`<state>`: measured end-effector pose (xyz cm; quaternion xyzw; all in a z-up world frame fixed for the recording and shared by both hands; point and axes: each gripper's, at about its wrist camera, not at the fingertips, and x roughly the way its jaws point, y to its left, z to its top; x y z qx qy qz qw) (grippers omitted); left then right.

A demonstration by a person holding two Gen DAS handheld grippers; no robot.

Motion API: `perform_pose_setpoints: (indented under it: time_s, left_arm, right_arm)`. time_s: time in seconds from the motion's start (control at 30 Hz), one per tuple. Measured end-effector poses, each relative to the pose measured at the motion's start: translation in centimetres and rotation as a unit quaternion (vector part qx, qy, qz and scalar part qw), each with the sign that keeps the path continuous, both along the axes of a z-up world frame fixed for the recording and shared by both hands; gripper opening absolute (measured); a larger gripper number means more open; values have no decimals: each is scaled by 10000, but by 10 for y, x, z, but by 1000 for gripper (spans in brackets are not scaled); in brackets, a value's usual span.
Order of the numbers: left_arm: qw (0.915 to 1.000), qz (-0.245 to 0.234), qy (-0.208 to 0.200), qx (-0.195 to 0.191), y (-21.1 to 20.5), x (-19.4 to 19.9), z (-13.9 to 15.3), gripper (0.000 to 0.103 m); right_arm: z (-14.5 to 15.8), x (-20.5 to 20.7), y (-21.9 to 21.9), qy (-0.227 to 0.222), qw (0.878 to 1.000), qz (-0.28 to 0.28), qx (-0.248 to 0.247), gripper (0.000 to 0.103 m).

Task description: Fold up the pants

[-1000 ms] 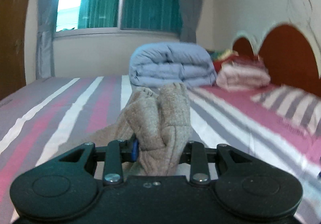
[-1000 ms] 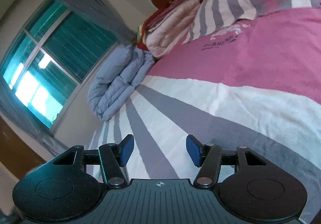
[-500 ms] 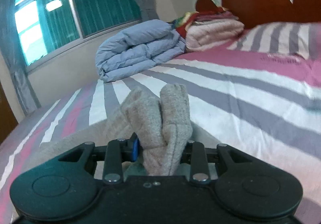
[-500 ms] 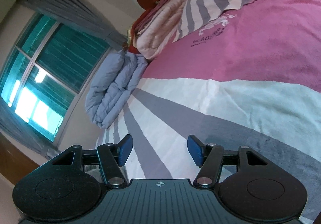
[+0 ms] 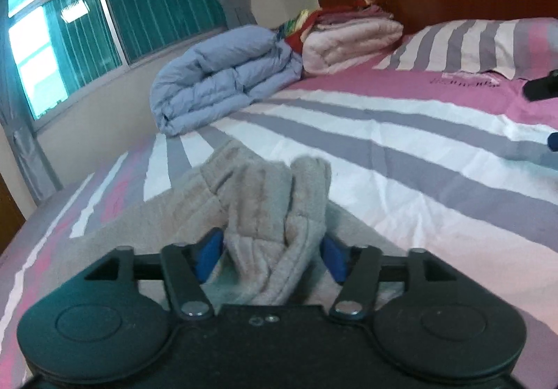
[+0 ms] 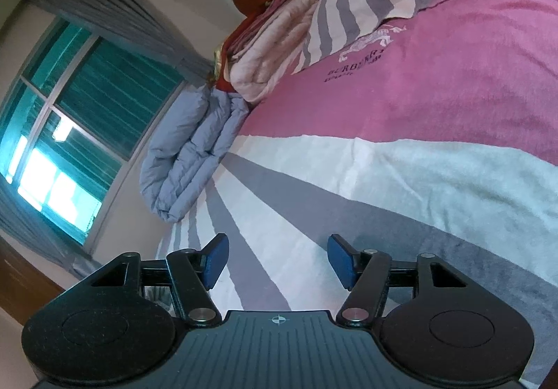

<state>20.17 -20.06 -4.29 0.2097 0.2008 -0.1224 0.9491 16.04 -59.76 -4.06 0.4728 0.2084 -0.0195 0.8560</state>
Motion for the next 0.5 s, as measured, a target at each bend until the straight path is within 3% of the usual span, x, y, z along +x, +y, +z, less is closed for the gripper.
perform_pose_setpoints:
  time_s: [0.23,0.33,0.4,0.5]
  left_arm:
    - [9994,79,-163,-301,10,-23,17,58]
    - [9981,280,-300,-469,39,-41,25,59]
    - [9970,534,-383,-414,67,-53,27,59]
    - [9907,1175,-389,-558,131,-65,30,61]
  right_arm:
    - [3,5,8,154,9992,27,-354,63]
    - [3,6,11,171,9986,90,-488,64]
    - [5,10,15,60,9980,391,-494,64]
    - [12,16,32,-332,9908,1260,-359,64]
